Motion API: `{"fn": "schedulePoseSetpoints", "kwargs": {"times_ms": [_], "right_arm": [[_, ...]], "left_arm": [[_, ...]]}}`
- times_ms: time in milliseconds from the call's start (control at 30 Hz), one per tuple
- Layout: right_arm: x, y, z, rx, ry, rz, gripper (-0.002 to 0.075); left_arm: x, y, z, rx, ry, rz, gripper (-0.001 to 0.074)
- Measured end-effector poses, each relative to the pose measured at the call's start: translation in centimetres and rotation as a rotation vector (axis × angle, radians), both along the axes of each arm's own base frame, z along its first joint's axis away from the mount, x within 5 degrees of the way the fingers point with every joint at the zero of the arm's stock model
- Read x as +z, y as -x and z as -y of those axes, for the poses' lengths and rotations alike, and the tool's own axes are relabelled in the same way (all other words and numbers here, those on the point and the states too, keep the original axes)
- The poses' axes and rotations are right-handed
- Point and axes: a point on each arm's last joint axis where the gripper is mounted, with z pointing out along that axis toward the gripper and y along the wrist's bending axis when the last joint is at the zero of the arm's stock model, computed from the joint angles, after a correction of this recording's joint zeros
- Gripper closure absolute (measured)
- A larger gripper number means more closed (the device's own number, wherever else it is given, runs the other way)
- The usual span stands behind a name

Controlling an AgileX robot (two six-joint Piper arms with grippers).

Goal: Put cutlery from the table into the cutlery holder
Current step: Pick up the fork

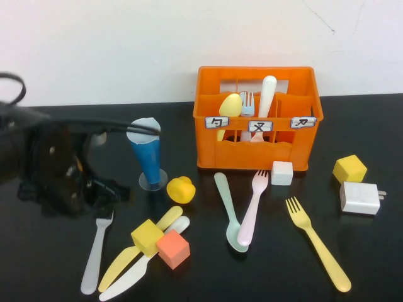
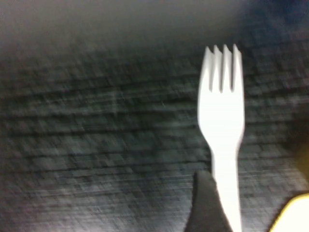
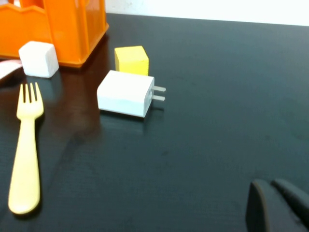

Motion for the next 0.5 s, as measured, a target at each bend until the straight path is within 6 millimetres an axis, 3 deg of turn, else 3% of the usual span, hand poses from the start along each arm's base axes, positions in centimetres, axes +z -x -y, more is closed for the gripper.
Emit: {"fn": "schedulePoseSetpoints", "kwargs": {"times_ms": [167,500], "right_arm": [[0.0,0.0,0.0,0.0,0.0,0.0,0.0729],[0.0,0.0,0.0,0.0,0.0,0.0,0.0729]], "left_arm": [[-1.5,-1.4,0.1,-0.026,-0.038,-0.063,0.0398],[-4.5,-2.0,0.7,-0.07,-0.045,-0.171,0.0421]]}}
